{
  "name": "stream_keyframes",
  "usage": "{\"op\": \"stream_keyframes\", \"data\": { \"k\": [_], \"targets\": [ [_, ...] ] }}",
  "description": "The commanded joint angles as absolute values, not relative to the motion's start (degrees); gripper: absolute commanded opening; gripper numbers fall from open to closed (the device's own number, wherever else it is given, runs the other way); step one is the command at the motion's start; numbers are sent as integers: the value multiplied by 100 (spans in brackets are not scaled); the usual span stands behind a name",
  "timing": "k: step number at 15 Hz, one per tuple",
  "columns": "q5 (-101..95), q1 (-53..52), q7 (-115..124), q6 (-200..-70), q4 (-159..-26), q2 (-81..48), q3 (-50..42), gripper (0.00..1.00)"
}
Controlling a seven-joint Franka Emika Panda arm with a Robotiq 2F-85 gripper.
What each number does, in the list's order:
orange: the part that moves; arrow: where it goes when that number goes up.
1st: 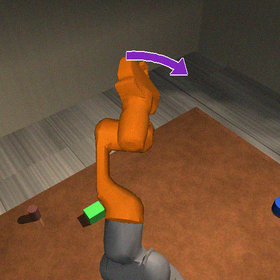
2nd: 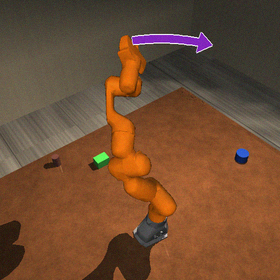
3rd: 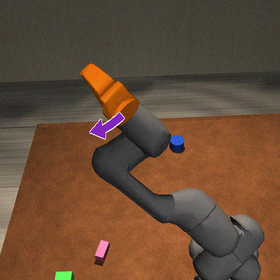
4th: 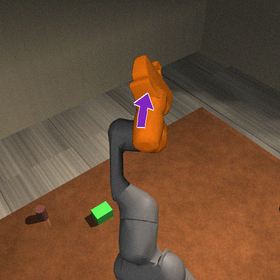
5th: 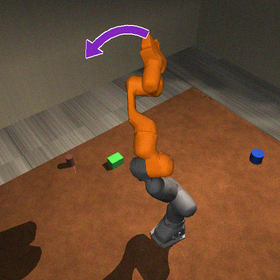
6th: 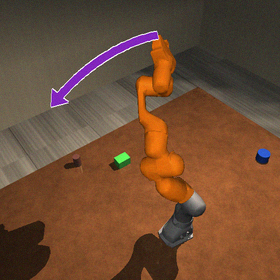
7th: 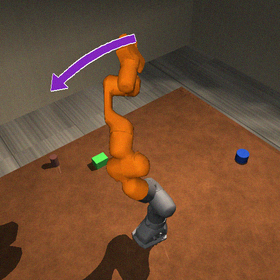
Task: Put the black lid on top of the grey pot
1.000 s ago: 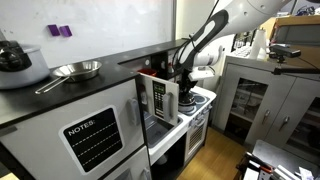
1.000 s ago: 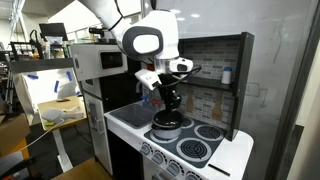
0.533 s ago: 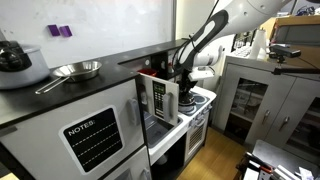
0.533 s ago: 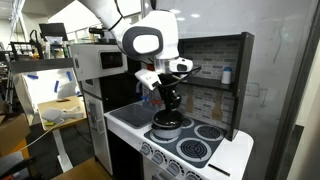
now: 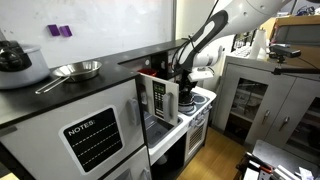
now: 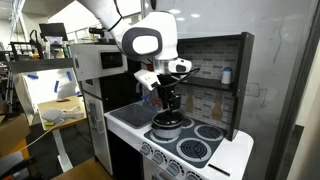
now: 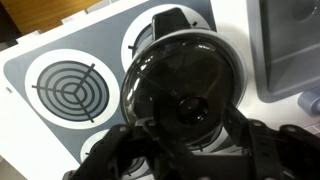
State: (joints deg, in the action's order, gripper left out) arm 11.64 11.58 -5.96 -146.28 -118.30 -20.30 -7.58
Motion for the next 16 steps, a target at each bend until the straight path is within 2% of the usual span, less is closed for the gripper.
{"op": "stream_keyframes", "data": {
  "k": [1,3,16],
  "targets": [
    [1210,1266,-682,-14634,-11822,-2048,-652,95],
    [1176,1251,-661,-14623,-11843,-2022,-666,100],
    [616,1106,-530,-14276,-12908,-794,-849,100]
  ]
}}
